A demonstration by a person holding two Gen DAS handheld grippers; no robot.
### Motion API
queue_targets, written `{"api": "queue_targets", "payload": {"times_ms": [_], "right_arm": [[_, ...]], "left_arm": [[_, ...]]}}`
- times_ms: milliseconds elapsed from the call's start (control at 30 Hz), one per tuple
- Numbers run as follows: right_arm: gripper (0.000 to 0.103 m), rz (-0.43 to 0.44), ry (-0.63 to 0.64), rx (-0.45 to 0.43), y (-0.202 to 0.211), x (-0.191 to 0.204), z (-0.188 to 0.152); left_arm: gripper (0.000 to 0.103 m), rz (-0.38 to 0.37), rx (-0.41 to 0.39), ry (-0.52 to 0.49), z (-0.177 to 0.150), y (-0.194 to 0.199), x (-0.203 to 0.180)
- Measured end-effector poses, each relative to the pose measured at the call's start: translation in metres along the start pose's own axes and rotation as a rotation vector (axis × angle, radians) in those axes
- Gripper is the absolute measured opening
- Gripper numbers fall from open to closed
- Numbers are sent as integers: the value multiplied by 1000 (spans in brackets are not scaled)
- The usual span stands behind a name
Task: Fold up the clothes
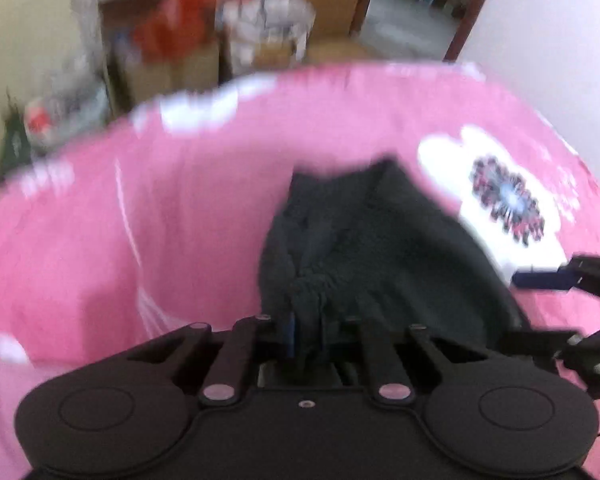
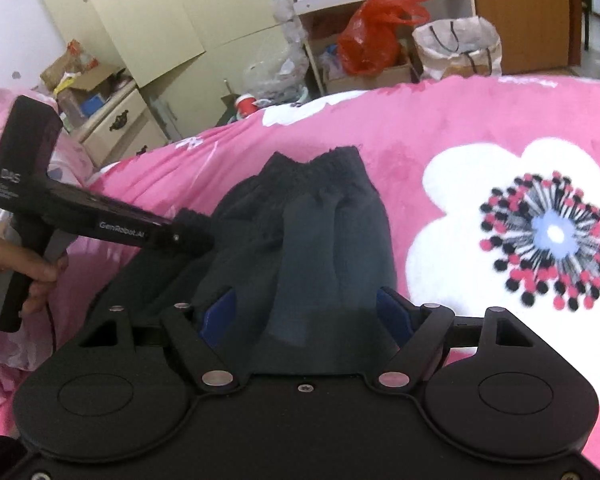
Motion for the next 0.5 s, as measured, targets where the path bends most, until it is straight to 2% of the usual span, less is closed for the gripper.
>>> {"api": "queue_targets", "payload": {"times_ms": [100, 167, 200, 233, 267, 300, 333, 400, 433, 500], "right_arm": [[77, 12, 10, -28, 1, 1, 1], [77, 26, 17, -50, 0, 4, 4], [77, 27, 21, -61, -1, 5, 5], [79, 20, 34, -68, -4, 7, 5], [79, -5, 55, -50, -11, 9, 4], [79, -37, 80, -21, -18, 10, 3], [79, -79, 95, -4, -24, 9, 1], [78, -148, 96, -7, -24, 5, -4], [78, -158, 77, -35, -17, 2, -6], [79, -125, 36, -105, 2, 0, -7]], "left_arm": [[11, 31, -153, -150, 33, 17, -16], [13, 79, -177, -199, 46, 8, -16], [18, 104, -181, -216, 51, 1, -13], [37, 126, -178, -224, 53, -8, -9], [50, 145, -149, -202, 55, -19, -1], [55, 157, -61, -118, 57, -34, 11], [51, 162, -16, -46, 57, -42, 21], [52, 150, -129, 38, 52, -20, 25], [58, 156, -211, 43, 48, 1, 20], [67, 122, -241, 12, 37, 17, 5]]}}
Point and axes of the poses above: each gripper's, at about its wrist camera, not at the fingertips, and y roughly against the way its jaws point, x to its left, z to its top, the point moved 3 cm from there along -y, roughly the way its jaws point, and after that the axes turned 11 degrees about -z, right-handed, at the moved point
